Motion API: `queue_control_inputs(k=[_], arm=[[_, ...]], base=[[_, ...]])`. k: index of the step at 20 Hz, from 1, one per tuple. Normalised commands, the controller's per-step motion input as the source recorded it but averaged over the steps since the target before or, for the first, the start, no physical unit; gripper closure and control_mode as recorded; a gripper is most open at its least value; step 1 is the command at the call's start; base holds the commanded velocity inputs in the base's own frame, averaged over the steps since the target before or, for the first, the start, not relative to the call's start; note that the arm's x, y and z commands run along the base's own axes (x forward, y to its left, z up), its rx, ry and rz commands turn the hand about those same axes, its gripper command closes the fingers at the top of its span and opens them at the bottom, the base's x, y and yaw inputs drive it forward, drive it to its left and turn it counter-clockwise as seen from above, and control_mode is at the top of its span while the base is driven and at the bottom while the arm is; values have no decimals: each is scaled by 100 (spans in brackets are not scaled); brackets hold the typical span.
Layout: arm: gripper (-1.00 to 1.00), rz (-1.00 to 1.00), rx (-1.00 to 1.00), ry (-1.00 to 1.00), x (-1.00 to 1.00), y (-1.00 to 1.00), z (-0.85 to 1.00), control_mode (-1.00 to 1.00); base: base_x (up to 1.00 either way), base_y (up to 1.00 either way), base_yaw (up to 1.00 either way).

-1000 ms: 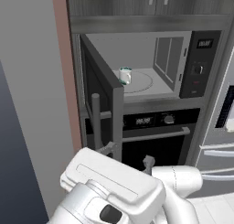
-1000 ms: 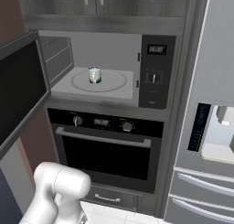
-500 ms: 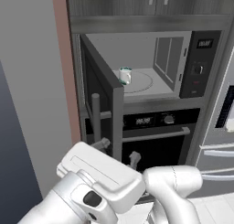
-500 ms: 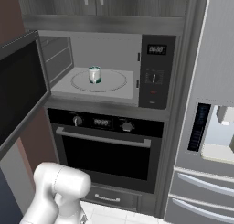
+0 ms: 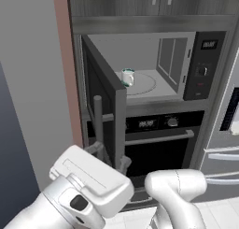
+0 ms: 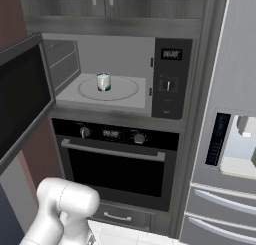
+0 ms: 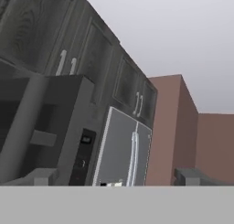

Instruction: Pick the mug from the counter and place it inside the microwave. Then close the microwave.

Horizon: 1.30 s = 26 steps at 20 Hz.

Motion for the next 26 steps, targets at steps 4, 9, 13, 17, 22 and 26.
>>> queue_control_inputs(k=[4, 9, 13, 17, 22, 26], arm=[[-100, 0, 0, 0, 19, 5, -22, -100], [-100, 0, 0, 2, 13, 8, -22, -100], [-100, -2, -2, 12, 5, 18, -15, -100], [-100, -5, -4, 16, 6, 16, -15, -100], [-100, -8, -5, 10, 14, 8, -13, -100], [-100, -11, -5, 0, 28, 7, -23, -100]], base=[[0, 0, 0], [0, 0, 0], [0, 0, 0], [0, 0, 0], [0, 0, 0], [0, 0, 0]])
